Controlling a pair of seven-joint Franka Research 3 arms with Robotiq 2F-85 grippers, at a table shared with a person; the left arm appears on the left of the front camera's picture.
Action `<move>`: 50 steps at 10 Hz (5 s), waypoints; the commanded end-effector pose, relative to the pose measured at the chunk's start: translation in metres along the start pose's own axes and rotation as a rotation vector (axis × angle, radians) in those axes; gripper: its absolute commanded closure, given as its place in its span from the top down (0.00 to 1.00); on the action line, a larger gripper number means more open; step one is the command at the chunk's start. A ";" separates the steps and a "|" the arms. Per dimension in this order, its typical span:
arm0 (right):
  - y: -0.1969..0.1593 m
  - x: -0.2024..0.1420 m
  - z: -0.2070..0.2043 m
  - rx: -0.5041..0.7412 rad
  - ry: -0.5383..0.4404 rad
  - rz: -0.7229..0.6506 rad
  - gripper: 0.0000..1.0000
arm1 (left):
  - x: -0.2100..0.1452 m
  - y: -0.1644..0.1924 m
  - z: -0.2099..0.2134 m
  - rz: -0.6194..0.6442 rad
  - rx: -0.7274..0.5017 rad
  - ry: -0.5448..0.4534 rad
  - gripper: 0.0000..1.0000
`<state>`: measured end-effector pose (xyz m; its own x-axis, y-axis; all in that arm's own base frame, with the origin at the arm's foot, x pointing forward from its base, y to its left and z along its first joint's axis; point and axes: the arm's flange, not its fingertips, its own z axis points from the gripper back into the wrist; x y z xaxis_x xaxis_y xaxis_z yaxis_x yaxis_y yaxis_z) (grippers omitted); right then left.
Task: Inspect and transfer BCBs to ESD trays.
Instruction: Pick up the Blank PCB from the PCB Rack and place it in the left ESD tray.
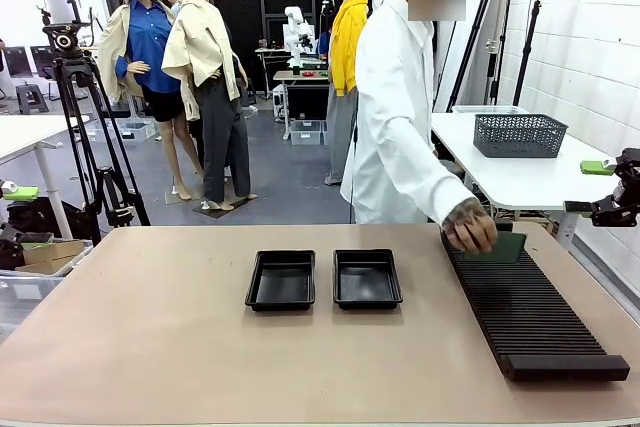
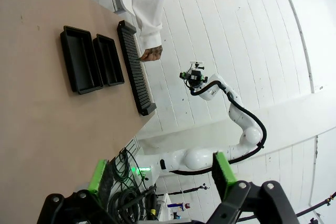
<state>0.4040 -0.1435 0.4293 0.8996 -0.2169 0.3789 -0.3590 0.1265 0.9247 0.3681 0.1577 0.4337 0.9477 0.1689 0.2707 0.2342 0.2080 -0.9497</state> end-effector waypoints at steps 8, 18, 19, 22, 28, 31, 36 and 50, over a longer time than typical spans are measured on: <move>0.001 -0.002 0.000 -0.007 -0.006 0.006 1.00 | 0.000 0.000 0.000 0.002 0.001 -0.002 1.00; 0.001 -0.002 0.000 -0.007 -0.006 0.006 1.00 | 0.000 0.000 0.000 0.002 0.001 -0.002 1.00; 0.001 -0.002 0.000 -0.007 -0.006 0.006 1.00 | 0.000 0.000 0.000 0.002 0.001 -0.002 1.00; 0.001 -0.002 0.000 -0.007 -0.006 0.006 1.00 | 0.000 0.000 0.000 0.002 0.001 -0.002 1.00; 0.001 -0.002 0.000 -0.007 -0.006 0.006 1.00 | 0.000 0.000 0.000 0.002 0.001 -0.002 1.00; 0.001 -0.002 0.000 -0.007 -0.006 0.006 1.00 | 0.000 0.000 0.000 0.002 0.001 -0.002 1.00; 0.001 -0.002 0.000 -0.007 -0.006 0.006 1.00 | 0.000 0.000 0.000 0.002 0.001 -0.002 1.00; 0.005 0.096 -0.092 -0.524 0.738 0.540 1.00 | 0.000 0.000 0.000 0.002 0.001 -0.002 1.00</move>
<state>0.5055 -0.0781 0.4724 0.7067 0.5295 0.4693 -0.7046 0.4658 0.5354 0.3683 0.1575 0.4328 0.9484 0.1686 0.2685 0.2322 0.2072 -0.9503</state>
